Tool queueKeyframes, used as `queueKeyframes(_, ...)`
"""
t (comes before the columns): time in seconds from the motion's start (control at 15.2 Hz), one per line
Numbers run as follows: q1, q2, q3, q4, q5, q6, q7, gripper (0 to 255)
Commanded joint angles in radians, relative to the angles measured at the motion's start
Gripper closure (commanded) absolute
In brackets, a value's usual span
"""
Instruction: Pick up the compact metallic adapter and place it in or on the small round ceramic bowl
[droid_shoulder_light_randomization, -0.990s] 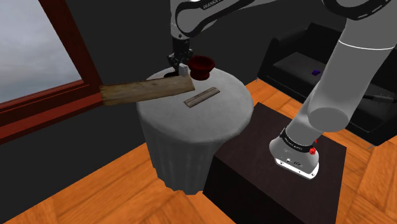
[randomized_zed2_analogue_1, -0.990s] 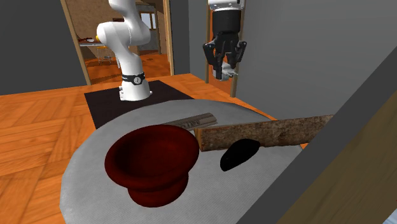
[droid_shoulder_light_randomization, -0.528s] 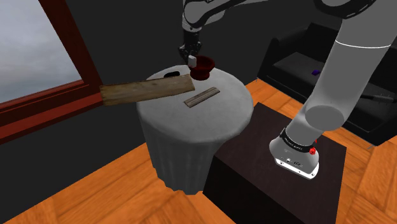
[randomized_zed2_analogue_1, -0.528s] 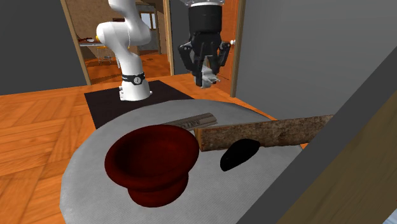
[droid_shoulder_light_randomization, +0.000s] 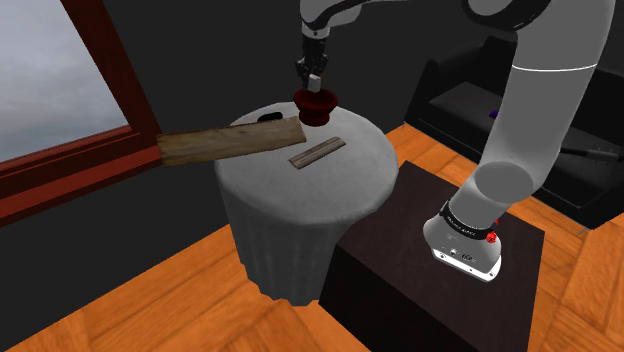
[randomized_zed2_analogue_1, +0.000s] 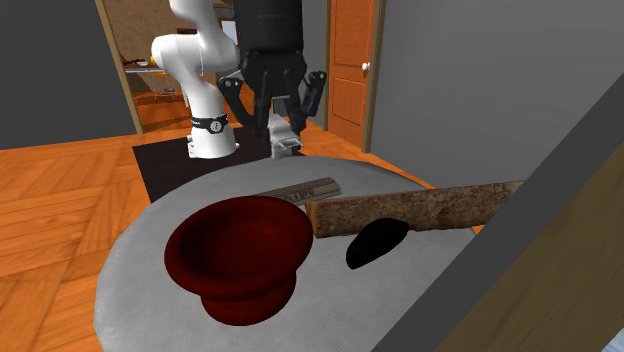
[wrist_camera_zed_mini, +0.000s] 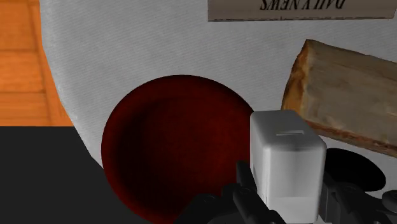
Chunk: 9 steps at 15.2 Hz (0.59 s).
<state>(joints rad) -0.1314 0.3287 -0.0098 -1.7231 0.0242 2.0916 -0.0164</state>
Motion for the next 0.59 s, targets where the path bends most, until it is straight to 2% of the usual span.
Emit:
queueKeyframes(0.0, -0.026, 0.031, -0.011, 0.046, 0.006, -0.015, -0.039, 255)
queueKeyframes(0.26, -0.083, 0.118, -0.032, 0.179, 0.020, -0.064, -0.120, 255)
queueKeyframes(0.53, -0.084, 0.134, -0.031, 0.149, 0.022, -0.018, -0.121, 255)
